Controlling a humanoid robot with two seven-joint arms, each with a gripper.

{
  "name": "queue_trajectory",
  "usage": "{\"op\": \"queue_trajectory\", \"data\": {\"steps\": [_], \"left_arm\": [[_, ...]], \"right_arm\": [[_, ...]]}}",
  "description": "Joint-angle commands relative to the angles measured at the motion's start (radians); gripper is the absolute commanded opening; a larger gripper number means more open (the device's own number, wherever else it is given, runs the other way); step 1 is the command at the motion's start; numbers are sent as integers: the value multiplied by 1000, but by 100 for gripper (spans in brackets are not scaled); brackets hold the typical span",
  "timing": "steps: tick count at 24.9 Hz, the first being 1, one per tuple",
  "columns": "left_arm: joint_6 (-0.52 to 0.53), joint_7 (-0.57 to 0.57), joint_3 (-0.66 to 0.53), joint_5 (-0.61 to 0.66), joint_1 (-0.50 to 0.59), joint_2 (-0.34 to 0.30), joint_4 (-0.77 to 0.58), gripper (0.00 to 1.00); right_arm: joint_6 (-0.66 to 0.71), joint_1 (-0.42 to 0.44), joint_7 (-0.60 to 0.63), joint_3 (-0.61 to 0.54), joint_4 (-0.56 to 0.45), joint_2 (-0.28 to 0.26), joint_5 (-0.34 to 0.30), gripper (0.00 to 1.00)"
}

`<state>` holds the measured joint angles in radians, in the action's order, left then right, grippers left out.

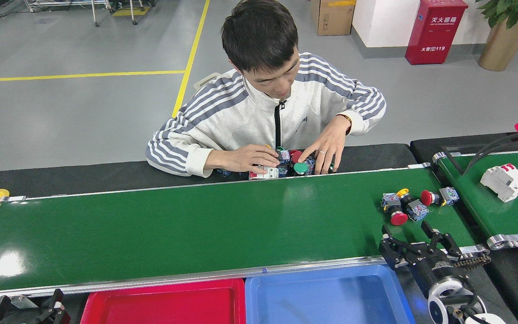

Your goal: Pick switch part from conveyor to tray

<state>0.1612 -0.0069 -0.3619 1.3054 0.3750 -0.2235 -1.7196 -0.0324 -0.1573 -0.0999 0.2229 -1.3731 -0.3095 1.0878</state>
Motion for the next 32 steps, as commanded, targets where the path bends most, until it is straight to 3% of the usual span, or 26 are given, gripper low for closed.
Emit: {"op": "queue_trajectory", "data": {"steps": [1, 9, 20, 28, 29, 32], "left_arm": [[3, 7, -3, 0, -8, -10, -6, 100], [3, 7, -2, 0, -27, -8, 6, 100], [8, 7, 0, 2, -28, -7, 6, 100], [6, 7, 38, 2, -76, -13, 20, 100], [6, 7, 47, 2, -85, -13, 26, 100], [6, 5, 55, 2, -93, -14, 29, 100]], "right_arm": [[5, -30, -21, 7, 0, 1, 1, 99], [15, -131, -37, 42, 118, 62, 1, 99], [14, -191, -37, 55, 175, 78, -2, 99], [15, -266, -37, 58, 286, 124, 4, 99], [15, -274, -37, 62, 293, 125, 9, 97], [25, -278, -37, 73, 296, 125, 20, 80]]}}
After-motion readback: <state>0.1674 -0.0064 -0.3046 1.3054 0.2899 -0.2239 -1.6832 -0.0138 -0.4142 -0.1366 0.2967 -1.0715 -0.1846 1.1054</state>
